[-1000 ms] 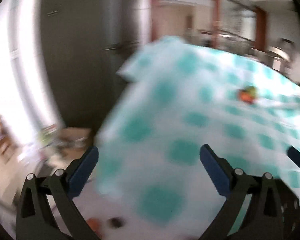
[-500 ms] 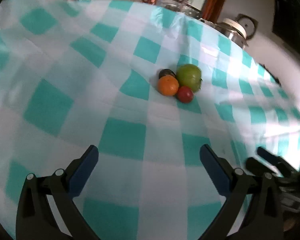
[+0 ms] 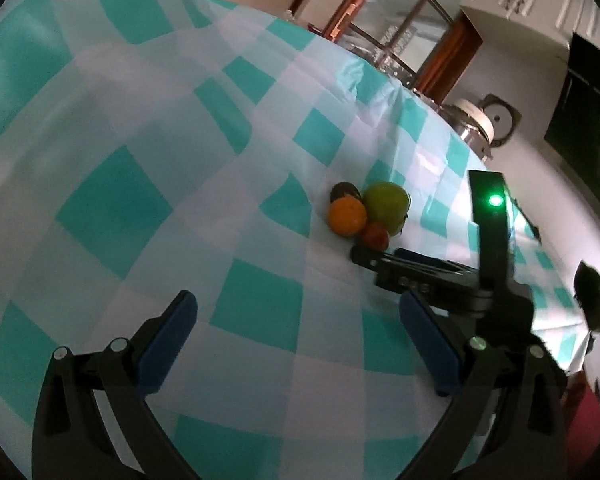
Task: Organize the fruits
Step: 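Grasp the small red tomato with the right tool while the left tool grasps a tangerine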
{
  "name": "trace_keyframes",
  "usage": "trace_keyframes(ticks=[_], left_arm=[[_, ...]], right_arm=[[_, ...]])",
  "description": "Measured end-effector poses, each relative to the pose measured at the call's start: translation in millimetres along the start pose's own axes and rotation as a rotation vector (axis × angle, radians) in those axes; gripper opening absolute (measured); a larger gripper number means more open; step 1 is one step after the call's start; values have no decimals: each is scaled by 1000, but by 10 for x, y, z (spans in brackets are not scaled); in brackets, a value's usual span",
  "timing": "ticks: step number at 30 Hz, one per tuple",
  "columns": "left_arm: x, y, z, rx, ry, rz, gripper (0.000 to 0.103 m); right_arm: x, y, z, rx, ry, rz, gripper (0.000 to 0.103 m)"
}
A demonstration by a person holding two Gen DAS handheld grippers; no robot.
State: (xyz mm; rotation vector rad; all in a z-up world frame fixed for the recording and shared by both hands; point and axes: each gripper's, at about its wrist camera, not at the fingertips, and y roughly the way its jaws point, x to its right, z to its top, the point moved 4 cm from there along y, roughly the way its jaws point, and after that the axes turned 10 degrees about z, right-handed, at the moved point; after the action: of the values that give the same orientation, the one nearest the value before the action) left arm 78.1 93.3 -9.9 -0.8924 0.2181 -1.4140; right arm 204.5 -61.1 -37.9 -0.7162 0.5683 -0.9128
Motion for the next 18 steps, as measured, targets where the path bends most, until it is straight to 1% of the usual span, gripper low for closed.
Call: trace_keyframes(ticks=[1,2,4,7,10,12,15,18], left_arm=[[-3,2,3,-1,-4,-4,101],[-1,3,5,-1,-4,-5,101],[4,-25,5,4,4,-2,101],[23,-29,-7,7,20,6,101],[28,-36,-17,9,28,17,101],[36,-35,-22,6,33,21,101],[84,-9,-32,-12,63,24,101],[146,31,-67,-39,106,31,101]], right_arm=[[-10,22,14,-1,-7,-15,67],[-17,36,33,3,-10,-18,61],[-7,46,52,8,-7,-16,58],[-10,-14,19,21,-10,2,34],[3,-321,-142,88,16,43,34],[47,-629,-352,146,38,65,34],[182,-998,-709,207,85,57,34],[390,-1174,-1009,236,160,55,34]])
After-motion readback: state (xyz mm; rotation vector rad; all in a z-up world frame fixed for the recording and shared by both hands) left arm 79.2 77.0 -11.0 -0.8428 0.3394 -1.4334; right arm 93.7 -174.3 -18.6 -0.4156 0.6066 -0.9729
